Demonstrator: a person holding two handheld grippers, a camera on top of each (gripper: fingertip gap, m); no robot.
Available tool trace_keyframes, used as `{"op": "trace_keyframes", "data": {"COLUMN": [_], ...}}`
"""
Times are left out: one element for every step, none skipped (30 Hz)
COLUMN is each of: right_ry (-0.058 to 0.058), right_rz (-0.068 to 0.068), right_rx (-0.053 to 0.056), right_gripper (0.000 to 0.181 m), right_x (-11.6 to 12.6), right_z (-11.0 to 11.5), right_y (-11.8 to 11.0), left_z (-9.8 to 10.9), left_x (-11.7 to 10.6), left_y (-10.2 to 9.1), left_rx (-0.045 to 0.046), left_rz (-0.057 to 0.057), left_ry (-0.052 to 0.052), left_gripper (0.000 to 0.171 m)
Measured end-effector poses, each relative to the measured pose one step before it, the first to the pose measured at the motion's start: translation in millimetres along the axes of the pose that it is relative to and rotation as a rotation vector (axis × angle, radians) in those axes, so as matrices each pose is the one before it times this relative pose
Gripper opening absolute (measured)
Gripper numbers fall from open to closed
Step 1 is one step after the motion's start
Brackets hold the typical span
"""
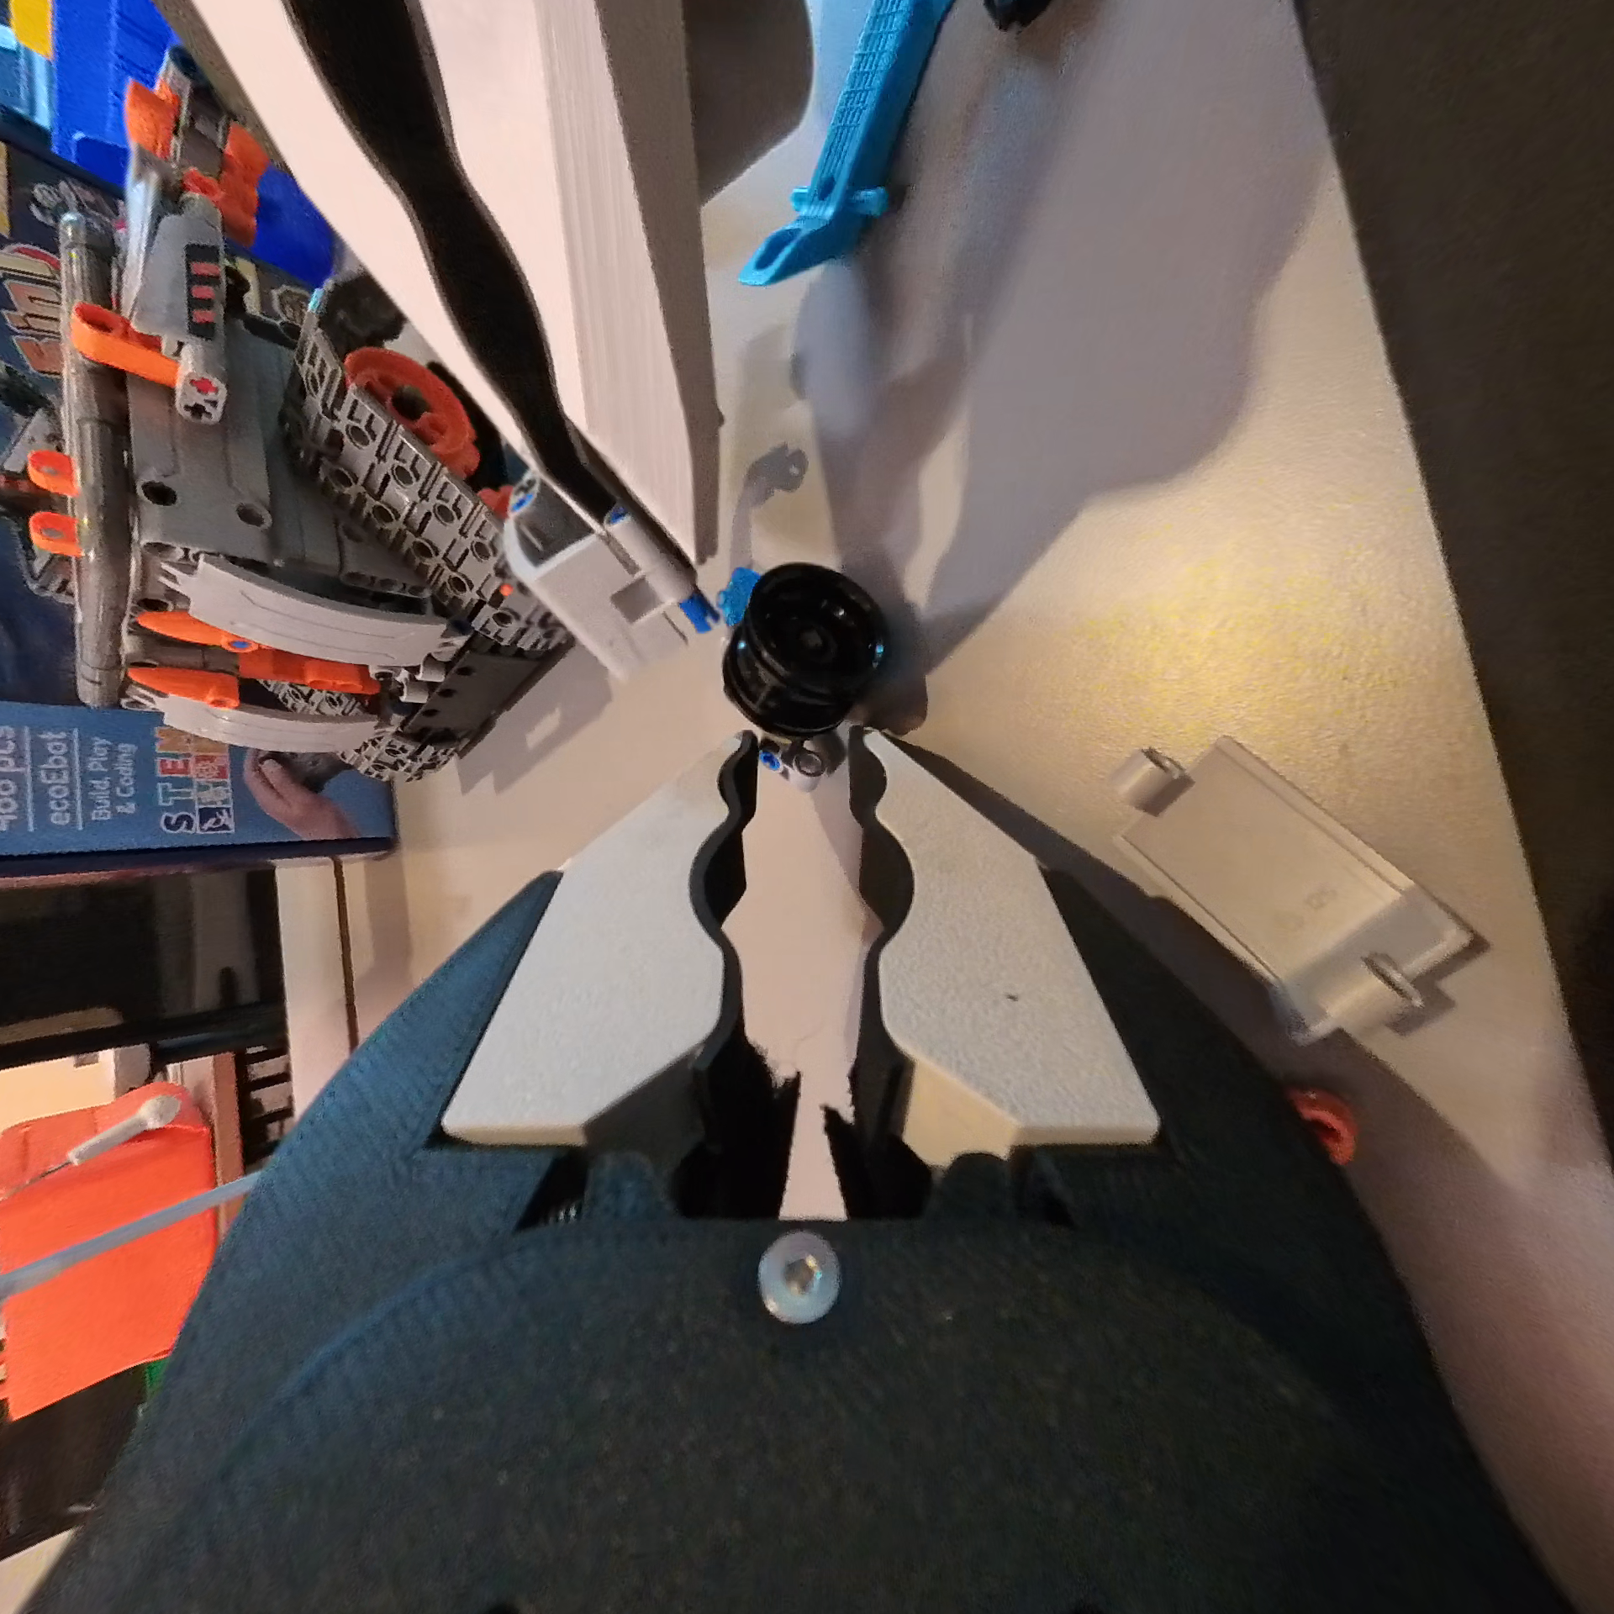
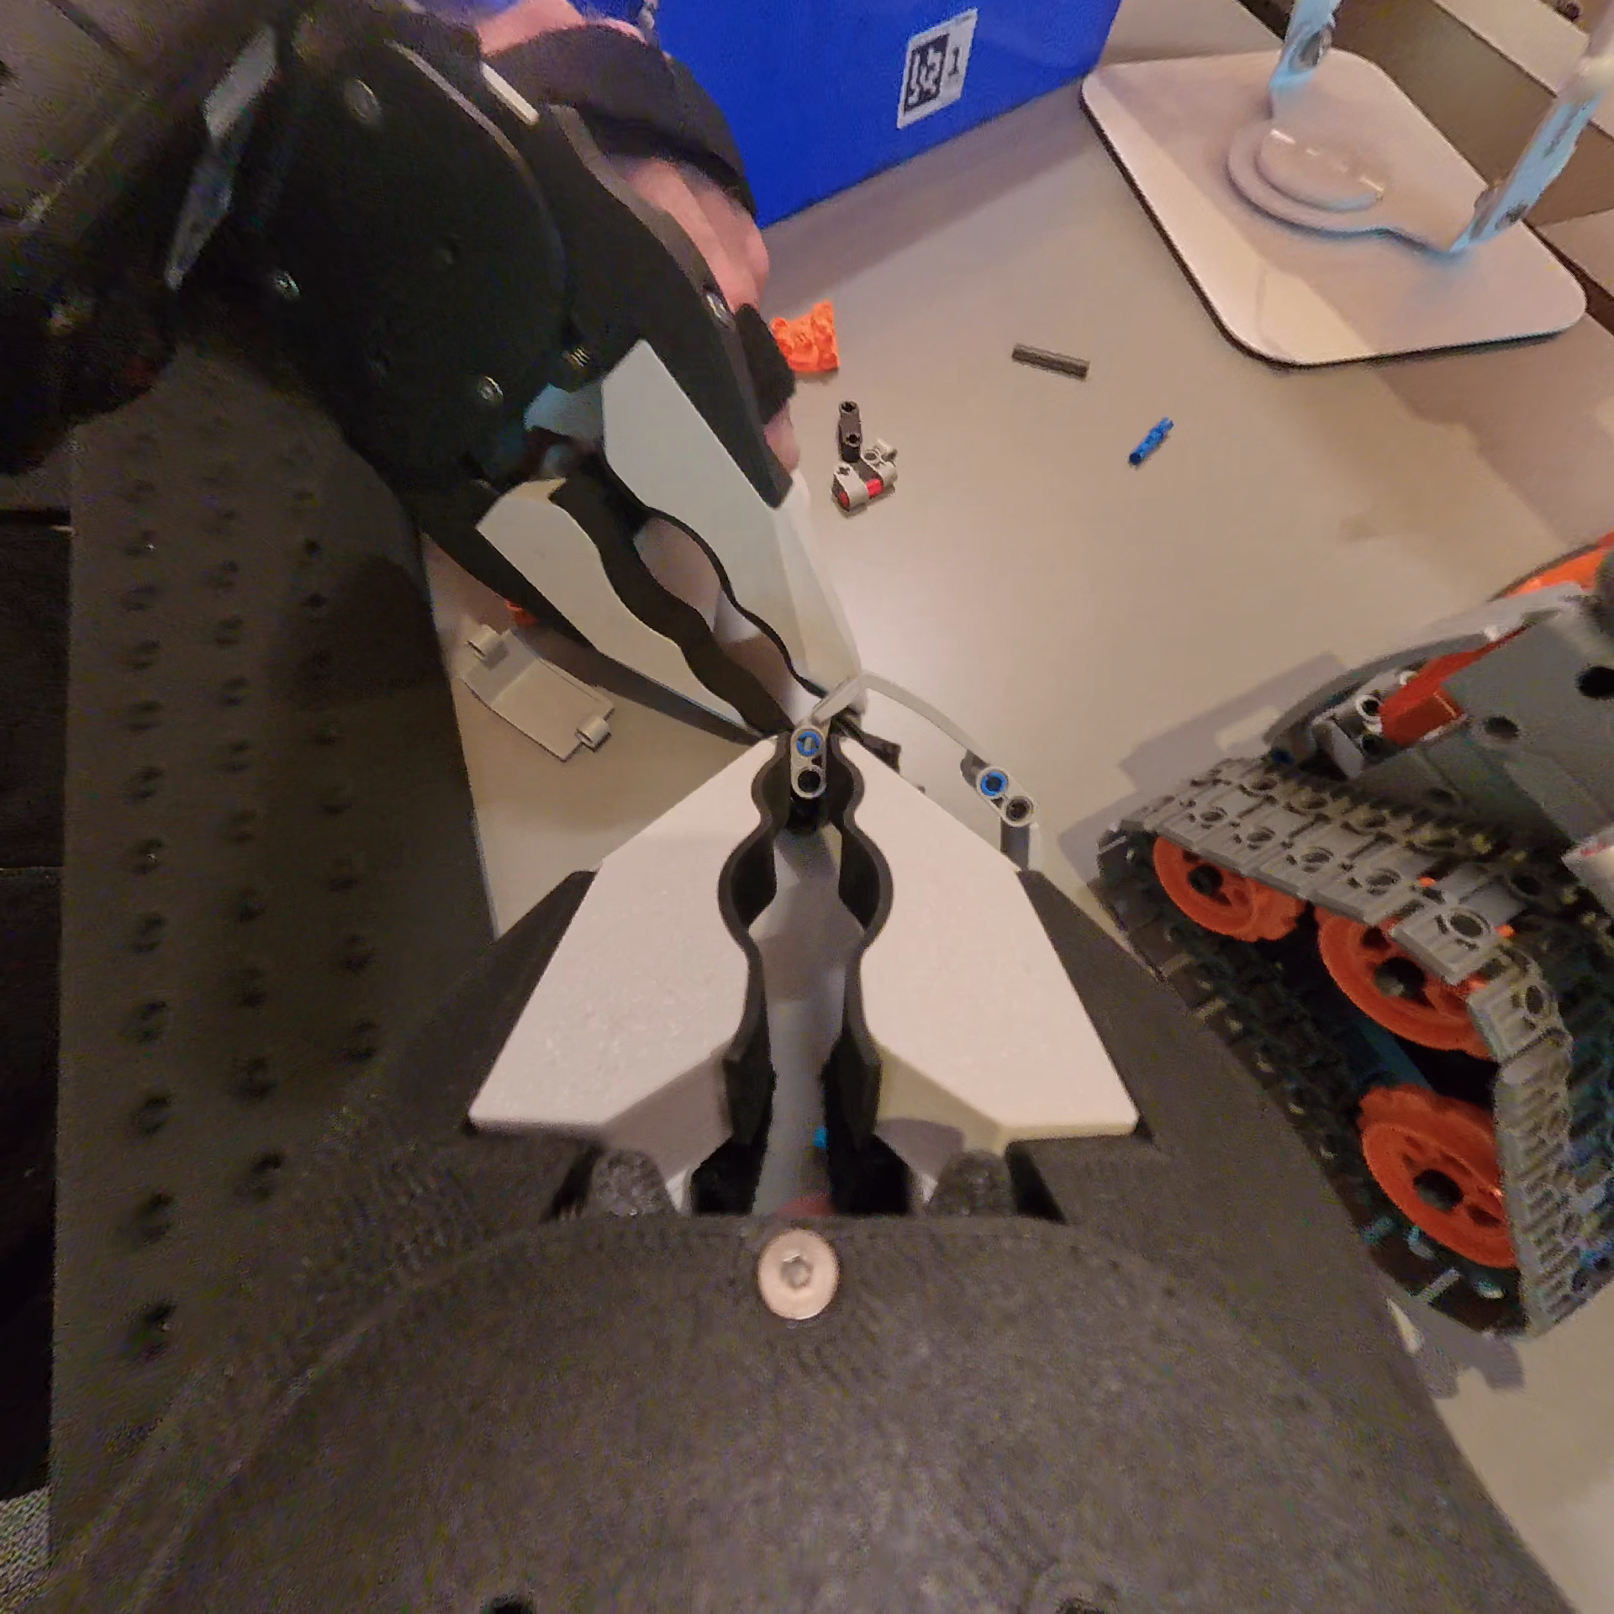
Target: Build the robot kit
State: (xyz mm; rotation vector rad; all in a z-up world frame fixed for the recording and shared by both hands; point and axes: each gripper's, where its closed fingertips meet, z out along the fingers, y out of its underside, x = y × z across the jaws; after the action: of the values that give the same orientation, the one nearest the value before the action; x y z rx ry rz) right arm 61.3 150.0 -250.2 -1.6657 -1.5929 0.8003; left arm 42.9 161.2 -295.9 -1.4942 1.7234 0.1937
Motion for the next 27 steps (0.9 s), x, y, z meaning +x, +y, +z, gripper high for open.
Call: {"op": "trace_keyframes", "data": {"right_ry": [-0.0011,0.0088,0.0183,0.0211,0.0082,-0.0004,0.0038,0.0083,0.0071,-0.0014,-0.0023,-0.0026,0.0016,0.0072,0.0062,0.0015,-0.0002,-0.0017,0.0,-0.0001,0.0,-0.0002,-0.0016,-0.0014,0.0,-0.0016,-0.0028], "right_rz": [-0.0043,-0.0044,-0.0076,-0.0064,-0.003,0.0029,0.0107,0.0102,0.0018,0.0014,-0.0006,-0.0036,-0.003,-0.0063,-0.0071,-0.0037,-0.002,-0.0003,-0.0014,-0.0025,-0.0025,-0.0012,-0.0011,-0.0021,-0.0018,-0.0019,-0.0021], "right_rx": [0.0042,-0.0029,-0.0132,-0.0238,-0.0237,-0.0155,-0.0018,-0.0051,-0.0035,-0.0014,-0.0004,-0.0041,-0.0098,-0.01,-0.0063,-0.005,-0.003,-0.0053,-0.005,-0.0051,-0.0043,-0.0037,-0.0032,-0.0027,-0.0036,-0.0054,-0.0063], "right_gripper": [0.005,0.005,0.005,0.005,0.005,0.005,0.005,0.005,0.005,0.005,0.005,0.005,0.005,0.005,0.005,0.005,0.005,0.005,0.005,0.005,0.005,0.005,0.005,0.005,0.005,0.005,0.005], "right_x": [-1.94,-0.21,1.33,2.39,0.95,0.04,1.11,2.1,1.66,0.11,-0.59,-0.81,-0.1,0.37,0.35,-0.01,0.09,0.1,0.22,0.03,-0.06,-0.05,-0.23,-0.23,-0.18,-0.42,-0.59], "right_z": [1.4,1.87,2.44,2.75,2.84,2.31,0.52,-0.73,-0.85,-0.69,-0.56,-0.17,0.4,0.73,0.32,0.22,0.63,0.88,0.87,0.62,0.66,0.43,0.33,0.35,0.49,0.5,0.58], "right_y": [-2.28,-1.35,0.58,2.96,3.84,3.32,1.15,1.42,1.19,0.98,0.74,1.32,1.96,2.17,1.15,0.8,0.6,0.87,0.96,0.75,0.77,0.82,0.74,0.53,0.58,0.84,1.1], "left_z": [0.49,0.12,-0.1,-0.35,-0.34,-0.13,-0.1,-0.4,-0.42,-0.28,-0.27,-0.34,-0.08,-0.4,-1.15,-1.18,-0.69,-0.83,-1.16,-0.9,-0.94,-0.7,-0.25,0.01,0.46,0.91,1.29], "left_x": [-0.46,0.22,0.67,0.75,0.56,0.58,0.46,0.2,0.36,0.26,0.04,-0.79,-0.44,-0.61,-0.71,-0.24,-0.1,0.53,0.04,0.21,0.39,0.58,0.83,0.04,0.52,1.22,0.2], "left_y": [-0.07,-0.64,-1.17,-1.0,-1.01,-1.02,-1.08,-1.74,-1.77,-1.39,-0.73,0.37,1.79,2.01,0.75,1.4,2.56,1.38,1.04,1.8,1.2,0.06,-0.1,0.08,0.07,-0.08,0.73], "left_rx": [0.00146,0.00907,0.01272,0.01022,0.00524,-0.00019,-0.00307,0.00134,0.00359,0.00356,0.0045,0.00331,-0.00383,-0.00439,0.00598,0.00062,-0.00802,-0.00007,0.00194,-0.00266,0.00052,0.00556,0.0029,-0.00164,-0.00393,-0.00426,-0.00691], "left_rz": [-0.0053,-0.0136,-0.0148,-0.006,0.0061,0.012,0.0115,0.0123,0.0061,0.0002,0.0039,0.0043,-0.0017,-0.0079,-0.0017,0.006,0.0079,0.0042,0.0019,0.0029,-0.002,-0.0084,-0.0046,0.0028,0.0025,-0.001,-0.0045], "left_ry": [0.0039,0.0082,0.0077,0.0023,-0.0051,-0.007,-0.0082,-0.0072,-0.0012,0.0009,0.0001,-0.0048,0.0006,0.0014,-0.0009,0.0008,0.0034,0.0073,0.0034,0.0053,0.007,0.0079,0.0051,-0.0014,0.0026,0.0095,0.0056], "left_gripper": [0.018,0.019,0.019,0.02,0.019,0.019,0.021,0.02,0.019,0.018,0.018,0.019,0.022,0.024,0.025,0.025,0.027,0.028,0.029,0.028,0.028,0.029,0.028,0.028,0.026,0.022,0.019]}}
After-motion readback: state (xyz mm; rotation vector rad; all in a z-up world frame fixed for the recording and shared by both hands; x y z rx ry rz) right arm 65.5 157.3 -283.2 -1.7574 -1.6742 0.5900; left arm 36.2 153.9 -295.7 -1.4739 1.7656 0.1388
